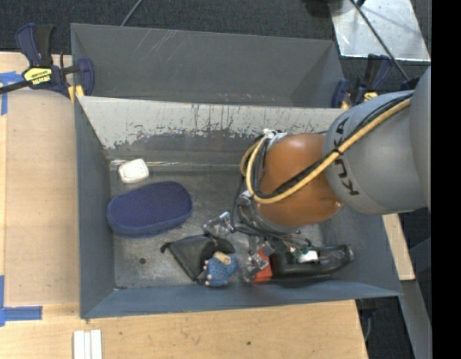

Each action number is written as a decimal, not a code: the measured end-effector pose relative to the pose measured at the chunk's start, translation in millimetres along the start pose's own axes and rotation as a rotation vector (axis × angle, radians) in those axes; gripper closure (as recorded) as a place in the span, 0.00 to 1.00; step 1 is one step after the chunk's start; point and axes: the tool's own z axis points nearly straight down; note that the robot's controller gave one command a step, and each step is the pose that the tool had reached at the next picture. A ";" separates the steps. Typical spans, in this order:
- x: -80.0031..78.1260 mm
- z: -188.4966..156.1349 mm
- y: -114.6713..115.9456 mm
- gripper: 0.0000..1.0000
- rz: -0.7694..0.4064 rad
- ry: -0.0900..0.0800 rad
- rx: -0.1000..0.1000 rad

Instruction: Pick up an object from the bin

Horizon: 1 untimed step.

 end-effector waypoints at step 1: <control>-2.7 -1.9 0.5 1.00 -0.001 -0.007 0.000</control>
Offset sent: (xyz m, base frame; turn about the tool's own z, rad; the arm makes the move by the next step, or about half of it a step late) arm 0.0000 0.0000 0.0000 0.0000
